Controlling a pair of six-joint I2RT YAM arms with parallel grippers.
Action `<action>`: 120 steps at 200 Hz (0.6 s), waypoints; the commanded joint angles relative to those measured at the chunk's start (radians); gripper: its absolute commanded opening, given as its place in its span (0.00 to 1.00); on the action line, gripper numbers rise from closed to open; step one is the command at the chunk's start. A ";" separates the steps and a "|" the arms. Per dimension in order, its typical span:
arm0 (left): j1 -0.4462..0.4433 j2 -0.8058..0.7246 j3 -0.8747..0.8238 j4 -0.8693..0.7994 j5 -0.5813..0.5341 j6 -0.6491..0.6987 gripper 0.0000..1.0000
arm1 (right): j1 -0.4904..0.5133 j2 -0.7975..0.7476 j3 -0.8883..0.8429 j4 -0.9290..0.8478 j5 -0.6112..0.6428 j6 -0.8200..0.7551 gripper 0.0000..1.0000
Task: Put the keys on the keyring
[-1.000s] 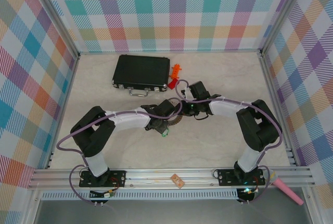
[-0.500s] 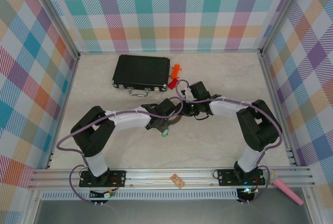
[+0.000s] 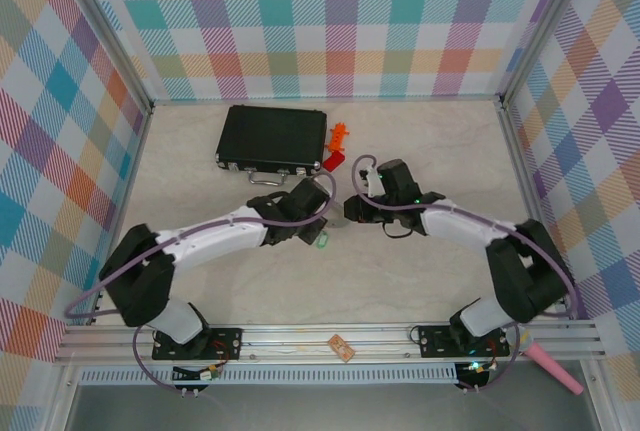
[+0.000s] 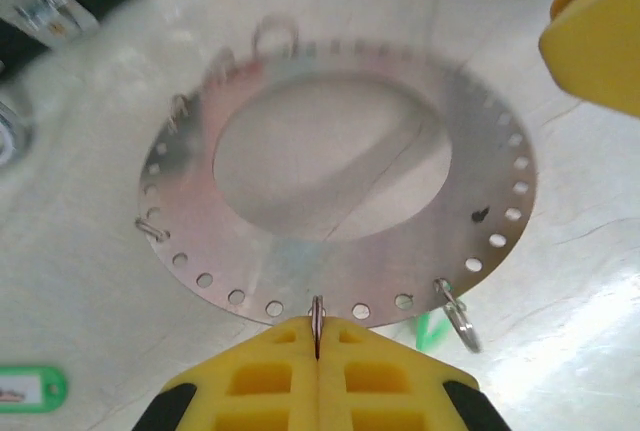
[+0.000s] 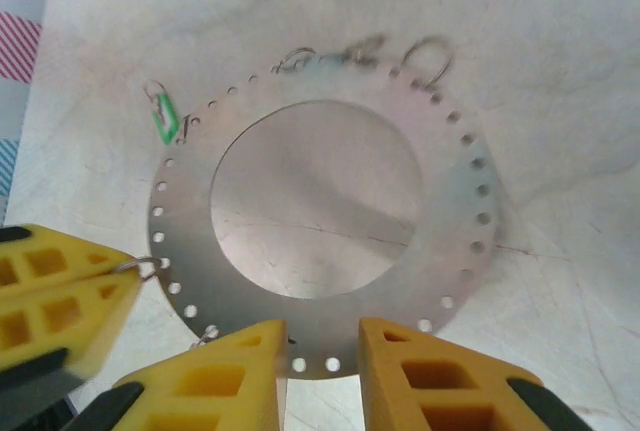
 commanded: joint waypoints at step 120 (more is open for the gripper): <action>-0.004 -0.358 -0.113 0.411 0.239 0.101 0.00 | -0.003 -0.392 -0.275 0.372 0.052 -0.033 0.47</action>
